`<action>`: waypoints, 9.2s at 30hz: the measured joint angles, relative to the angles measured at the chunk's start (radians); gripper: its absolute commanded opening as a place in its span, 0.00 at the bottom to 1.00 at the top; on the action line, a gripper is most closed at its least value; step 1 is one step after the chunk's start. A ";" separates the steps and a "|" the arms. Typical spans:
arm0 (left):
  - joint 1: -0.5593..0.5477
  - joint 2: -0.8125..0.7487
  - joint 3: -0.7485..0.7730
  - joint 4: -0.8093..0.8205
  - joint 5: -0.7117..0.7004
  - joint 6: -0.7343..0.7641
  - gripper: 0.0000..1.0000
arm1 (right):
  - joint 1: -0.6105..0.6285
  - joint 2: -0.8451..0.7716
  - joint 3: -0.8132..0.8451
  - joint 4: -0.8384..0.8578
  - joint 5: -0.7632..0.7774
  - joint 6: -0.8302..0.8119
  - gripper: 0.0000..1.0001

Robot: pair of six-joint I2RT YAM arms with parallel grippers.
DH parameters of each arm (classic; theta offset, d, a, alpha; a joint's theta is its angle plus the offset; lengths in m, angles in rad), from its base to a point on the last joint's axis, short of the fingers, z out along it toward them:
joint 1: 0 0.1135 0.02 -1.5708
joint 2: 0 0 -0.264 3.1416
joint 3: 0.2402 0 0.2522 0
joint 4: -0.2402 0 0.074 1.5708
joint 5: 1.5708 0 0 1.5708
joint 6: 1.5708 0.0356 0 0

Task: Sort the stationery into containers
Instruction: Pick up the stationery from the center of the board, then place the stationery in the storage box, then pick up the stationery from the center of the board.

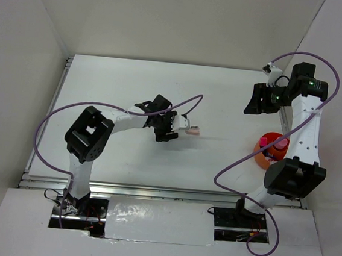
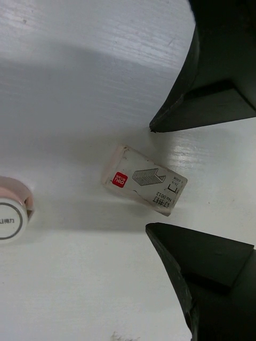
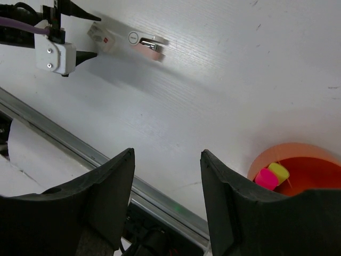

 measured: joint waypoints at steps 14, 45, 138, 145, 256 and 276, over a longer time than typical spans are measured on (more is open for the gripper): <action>-0.007 -0.003 0.000 -0.058 0.055 0.103 0.36 | 0.002 0.000 -0.054 -0.001 -0.068 0.016 0.59; -0.251 -0.314 0.157 -0.070 0.011 -0.401 0.25 | 0.344 0.090 -0.318 0.095 -0.411 0.269 0.59; 0.090 -0.192 0.213 -0.142 0.504 -0.474 0.99 | 0.008 0.105 -0.224 0.037 0.695 -1.342 0.13; 0.093 -0.182 0.213 -0.142 0.507 -0.474 0.99 | 0.014 0.105 -0.235 0.055 0.714 -1.355 0.21; -0.042 0.105 0.183 0.399 0.698 -1.677 0.00 | 0.696 -0.425 -0.674 0.284 0.177 -1.101 0.56; -0.045 0.105 0.189 0.392 0.691 -1.676 0.35 | 0.723 -0.407 -0.700 0.354 0.276 -1.124 0.17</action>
